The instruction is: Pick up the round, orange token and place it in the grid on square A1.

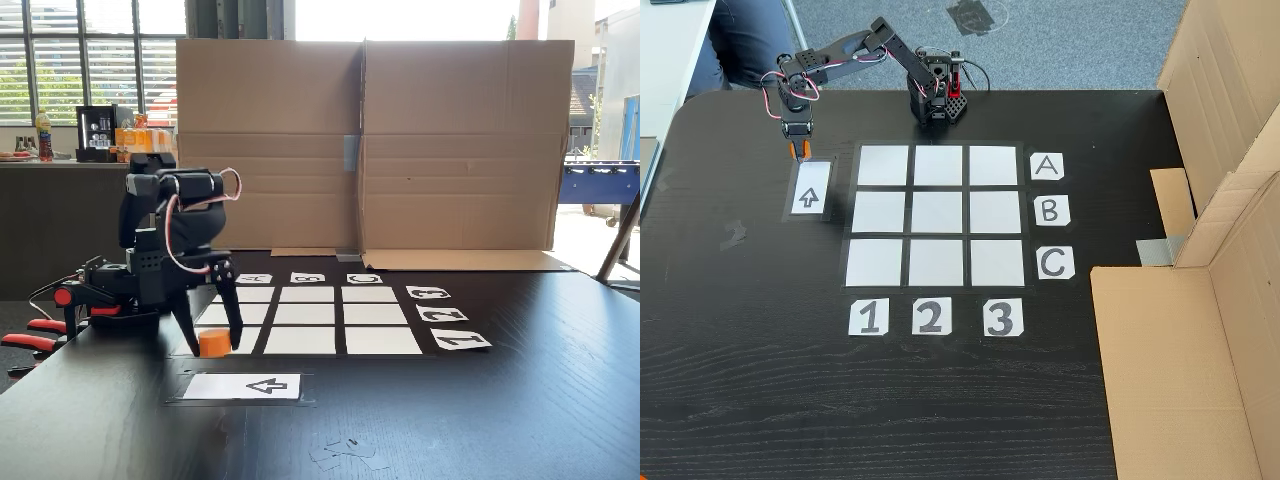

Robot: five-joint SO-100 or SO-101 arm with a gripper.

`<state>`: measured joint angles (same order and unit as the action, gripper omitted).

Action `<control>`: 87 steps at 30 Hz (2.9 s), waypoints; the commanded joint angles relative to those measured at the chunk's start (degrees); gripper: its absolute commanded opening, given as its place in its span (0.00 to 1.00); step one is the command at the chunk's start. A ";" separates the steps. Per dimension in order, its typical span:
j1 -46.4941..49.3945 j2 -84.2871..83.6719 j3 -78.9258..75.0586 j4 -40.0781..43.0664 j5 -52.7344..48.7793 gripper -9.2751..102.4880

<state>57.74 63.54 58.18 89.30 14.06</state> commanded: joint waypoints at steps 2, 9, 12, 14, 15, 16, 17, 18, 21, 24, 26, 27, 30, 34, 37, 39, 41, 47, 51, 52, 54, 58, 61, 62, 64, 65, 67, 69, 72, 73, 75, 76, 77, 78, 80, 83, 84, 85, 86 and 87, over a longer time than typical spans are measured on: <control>1.93 11.95 6.42 0.00 -1.41 0.15; 2.02 26.81 23.12 -0.26 -4.22 0.15; 1.14 32.96 31.20 -0.62 -5.80 0.15; 0.09 36.91 36.56 -0.79 -7.21 0.15; -0.62 38.50 39.02 -0.79 -7.47 0.15; -1.23 39.90 41.31 -0.79 -7.65 0.15; -1.85 41.13 43.51 -0.88 -8.00 0.15; -2.55 42.28 45.62 -0.97 -8.26 0.15; -4.48 44.30 50.89 -1.76 -8.61 0.15; -6.77 44.74 55.55 -3.25 -8.61 0.16; -8.26 44.74 58.45 -4.39 -8.61 0.16; -8.79 44.74 59.50 -4.83 -8.61 0.16; -10.11 44.82 61.96 -7.21 -8.61 0.16; -11.34 44.38 64.86 -11.43 -8.35 0.17; -11.78 44.03 66.80 -14.94 -8.53 0.17; -12.22 43.86 68.03 -17.31 -8.53 0.17; -12.92 43.68 69.17 -18.98 -8.70 0.17; -15.38 42.01 70.75 -20.83 -8.96 0.17; -15.64 40.61 70.93 -22.15 -8.96 0.17; -15.73 40.43 71.10 -22.50 -8.96 0.17; -16.00 39.99 71.63 -23.38 -8.96 0.17; -16.52 38.50 72.16 -25.05 -8.96 0.17; -16.79 37.27 72.16 -25.84 -8.96 0.17; -16.79 37.00 72.16 -26.10 -8.96 0.17; -16.96 36.56 72.16 -26.37 -8.96 0.17; -17.14 36.39 72.16 -26.37 -8.96 0.17; -17.49 35.95 72.16 -26.37 -8.96 0.17; -17.58 35.60 72.16 -26.46 -8.88 0.17; -17.49 35.42 72.16 -26.81 -8.53 0.23; -17.40 35.33 72.16 -26.89 -8.44 0.26; -17.31 35.07 72.16 -26.89 -8.35 0.30; -17.23 35.07 72.16 -26.89 -8.26 0.31; -17.23 35.07 72.16 -26.89 -8.26 0.33; -17.14 35.07 72.16 -26.89 -8.26 0.34; -16.88 35.16 72.16 -26.89 -8.26 0.36; -16.08 35.77 72.16 -26.89 -9.05 0.37; -15.64 36.21 72.16 -26.89 -9.58 0.38; -15.12 36.83 72.16 -26.89 -10.02 0.38; -14.24 37.88 72.16 -26.89 -10.72 0.38; -13.54 38.85 72.16 -26.89 -11.34 0.38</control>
<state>42.01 99.40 130.34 62.75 4.22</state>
